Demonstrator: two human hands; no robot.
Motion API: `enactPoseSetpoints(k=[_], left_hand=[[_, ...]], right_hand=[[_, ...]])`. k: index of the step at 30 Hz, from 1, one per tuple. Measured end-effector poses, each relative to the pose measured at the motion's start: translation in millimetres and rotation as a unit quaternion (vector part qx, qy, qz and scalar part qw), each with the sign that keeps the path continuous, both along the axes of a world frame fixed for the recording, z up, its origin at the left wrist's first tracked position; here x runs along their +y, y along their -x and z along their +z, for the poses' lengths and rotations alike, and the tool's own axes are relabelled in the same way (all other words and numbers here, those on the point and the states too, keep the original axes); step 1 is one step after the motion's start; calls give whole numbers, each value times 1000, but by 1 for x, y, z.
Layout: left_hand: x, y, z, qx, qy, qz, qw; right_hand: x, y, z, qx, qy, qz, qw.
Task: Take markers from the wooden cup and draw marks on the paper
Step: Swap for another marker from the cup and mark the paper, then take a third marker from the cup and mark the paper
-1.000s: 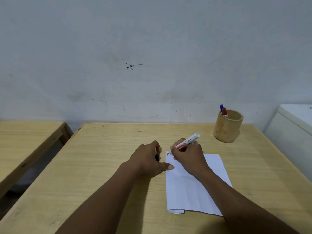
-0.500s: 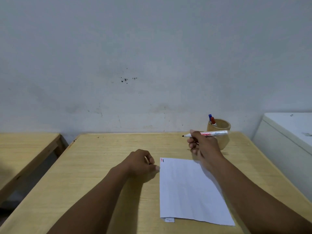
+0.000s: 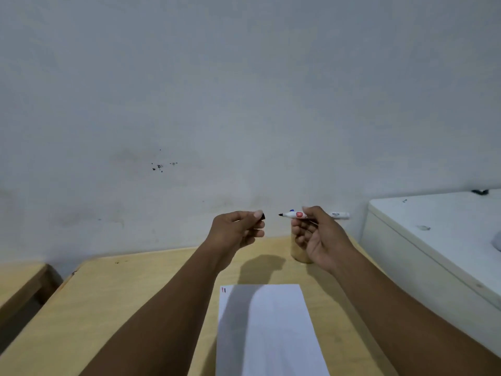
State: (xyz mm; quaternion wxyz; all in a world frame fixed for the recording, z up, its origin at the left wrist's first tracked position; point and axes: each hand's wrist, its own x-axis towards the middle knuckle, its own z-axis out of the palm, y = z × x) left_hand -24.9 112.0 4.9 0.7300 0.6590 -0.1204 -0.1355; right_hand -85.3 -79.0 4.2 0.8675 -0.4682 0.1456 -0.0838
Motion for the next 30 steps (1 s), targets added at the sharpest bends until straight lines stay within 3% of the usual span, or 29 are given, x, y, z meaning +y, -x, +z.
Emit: enactPoseSetpoints(k=[5,15,17,20,25,30], left_hand=[[-34,2,-2,26,41,-18,999],[-63,1,-2,-22,-25,-18,999],[-66,-1,2,-39,-42,-12,998],[-70,-10,10,-98,-77,24,992],[-77,-28,34,-241,-204,93,944],[-92,-39,37,-323,-314,71,890]], right_hand=[[-10,1,-1,-12,25,-14,1000],[-24,-2,-13,-41,78,2,996],[-29,-3,-10,-26,120,18,992],[-41,-3,0,64,258,60,962],[-81,-2,2,124,313,-21,941],[-103,0,-3,127,328,-38,935]])
